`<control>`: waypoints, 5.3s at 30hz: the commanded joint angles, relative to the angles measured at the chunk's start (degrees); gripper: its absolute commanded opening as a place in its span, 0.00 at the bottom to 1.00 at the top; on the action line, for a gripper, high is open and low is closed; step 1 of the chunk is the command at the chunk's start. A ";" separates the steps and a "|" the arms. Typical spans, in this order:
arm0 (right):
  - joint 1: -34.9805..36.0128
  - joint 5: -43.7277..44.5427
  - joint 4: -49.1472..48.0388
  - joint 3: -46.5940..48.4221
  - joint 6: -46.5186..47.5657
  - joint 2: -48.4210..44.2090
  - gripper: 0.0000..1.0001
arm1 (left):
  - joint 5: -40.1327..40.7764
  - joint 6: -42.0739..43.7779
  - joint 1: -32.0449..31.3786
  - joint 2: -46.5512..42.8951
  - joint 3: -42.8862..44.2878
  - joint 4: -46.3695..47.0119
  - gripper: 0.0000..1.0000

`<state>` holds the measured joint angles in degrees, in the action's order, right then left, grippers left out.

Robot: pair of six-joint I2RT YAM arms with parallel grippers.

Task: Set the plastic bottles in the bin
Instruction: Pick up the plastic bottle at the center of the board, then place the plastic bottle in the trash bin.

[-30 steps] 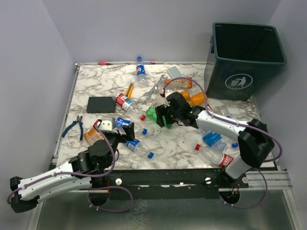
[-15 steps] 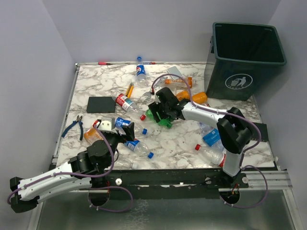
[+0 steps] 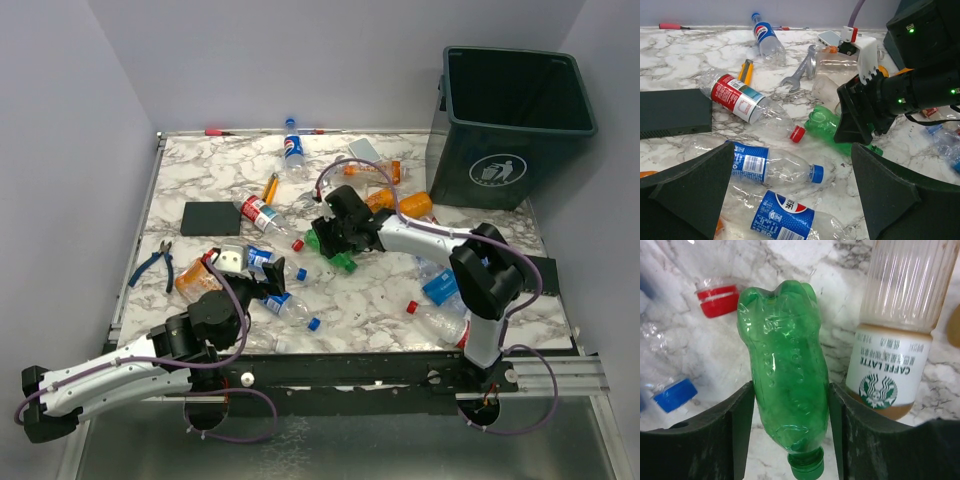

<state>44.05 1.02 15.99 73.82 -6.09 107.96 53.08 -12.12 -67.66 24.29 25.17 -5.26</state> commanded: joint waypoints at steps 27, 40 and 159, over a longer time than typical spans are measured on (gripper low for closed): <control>0.24 -10.75 -62.19 -40.01 -49.01 -47.60 0.30 | -38.59 -12.32 0.06 9.32 -5.46 34.63 0.99; 0.24 -14.73 -66.89 -41.24 -51.07 -46.64 0.29 | -36.10 -10.99 0.10 15.88 -1.00 36.34 0.81; -41.07 11.44 -17.31 35.82 -15.85 -15.60 0.99 | -1.73 6.71 1.52 -8.55 -0.12 5.08 0.99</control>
<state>2.94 20.51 -0.27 107.20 -15.05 99.35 52.75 -6.33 -66.11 14.46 24.32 -0.10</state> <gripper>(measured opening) 0.981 0.990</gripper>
